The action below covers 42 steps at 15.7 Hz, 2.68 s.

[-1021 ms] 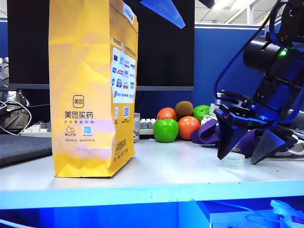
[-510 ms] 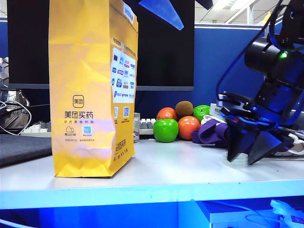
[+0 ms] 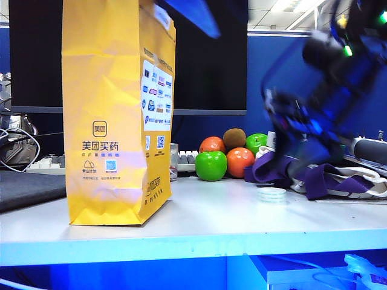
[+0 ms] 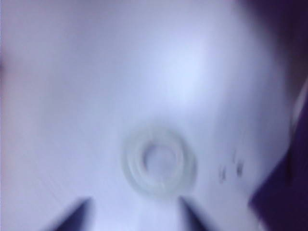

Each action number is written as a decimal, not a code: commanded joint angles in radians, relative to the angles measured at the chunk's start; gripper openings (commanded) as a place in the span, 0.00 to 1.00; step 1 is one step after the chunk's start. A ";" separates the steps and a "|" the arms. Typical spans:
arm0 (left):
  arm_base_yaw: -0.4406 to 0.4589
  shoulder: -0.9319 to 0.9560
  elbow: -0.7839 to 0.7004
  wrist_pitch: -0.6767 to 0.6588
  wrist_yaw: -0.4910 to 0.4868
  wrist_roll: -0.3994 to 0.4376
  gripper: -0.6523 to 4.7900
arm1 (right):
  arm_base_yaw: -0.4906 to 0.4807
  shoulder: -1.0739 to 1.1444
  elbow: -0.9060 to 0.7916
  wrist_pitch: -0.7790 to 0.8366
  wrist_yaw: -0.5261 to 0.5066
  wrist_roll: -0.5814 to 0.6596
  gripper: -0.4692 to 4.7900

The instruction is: Pick up the transparent tape and throw it into the yellow paper bag.

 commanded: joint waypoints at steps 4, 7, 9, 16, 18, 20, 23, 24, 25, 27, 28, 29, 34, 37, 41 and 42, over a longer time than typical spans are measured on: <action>0.000 -0.013 0.028 -0.058 -0.016 0.003 0.91 | 0.001 0.006 0.018 0.020 0.031 -0.034 1.00; 0.000 -0.013 0.028 -0.045 -0.015 0.003 0.91 | 0.001 0.032 0.020 0.036 0.025 -0.048 1.00; 0.000 -0.013 0.028 -0.031 -0.005 0.003 0.91 | 0.001 0.063 0.020 0.044 -0.002 -0.050 1.00; 0.000 -0.011 0.028 -0.028 0.029 -0.001 0.91 | 0.001 0.105 0.019 0.097 0.016 -0.056 1.00; 0.000 -0.011 0.028 -0.029 0.030 -0.002 0.91 | 0.001 0.121 0.019 0.095 0.017 -0.055 1.00; 0.000 -0.011 0.028 -0.029 0.030 -0.002 0.91 | 0.002 0.136 0.019 0.095 0.018 -0.052 1.00; 0.000 -0.011 0.028 -0.028 0.030 -0.002 0.91 | 0.002 0.148 0.019 0.096 0.018 -0.050 1.00; 0.000 -0.011 0.028 -0.027 0.030 -0.002 0.91 | 0.002 0.149 0.019 0.100 0.018 -0.048 1.00; 0.000 -0.011 0.028 -0.027 0.030 -0.002 0.91 | 0.002 0.148 0.019 0.103 0.018 -0.048 1.00; 0.000 -0.011 0.028 -0.027 0.030 -0.002 0.91 | 0.002 0.149 0.019 0.105 0.019 -0.047 1.00; 0.000 -0.011 0.028 -0.027 0.030 -0.002 0.91 | 0.002 0.148 0.019 0.103 0.021 -0.047 1.00; 0.000 -0.011 0.028 -0.027 0.030 -0.002 0.91 | 0.002 0.148 0.019 0.103 0.021 -0.044 1.00; 0.000 -0.011 0.028 -0.030 0.030 -0.009 0.91 | 0.002 0.148 0.020 0.103 0.020 -0.040 0.77; 0.000 -0.011 0.028 -0.031 0.030 -0.013 0.91 | 0.002 0.148 0.020 0.107 0.019 -0.036 0.74; 0.000 -0.011 0.028 -0.032 0.029 -0.019 0.91 | 0.002 0.148 0.020 0.112 0.018 -0.034 0.62; 0.000 -0.011 0.028 -0.032 0.030 -0.020 0.91 | 0.002 0.148 0.020 0.115 0.018 -0.032 0.60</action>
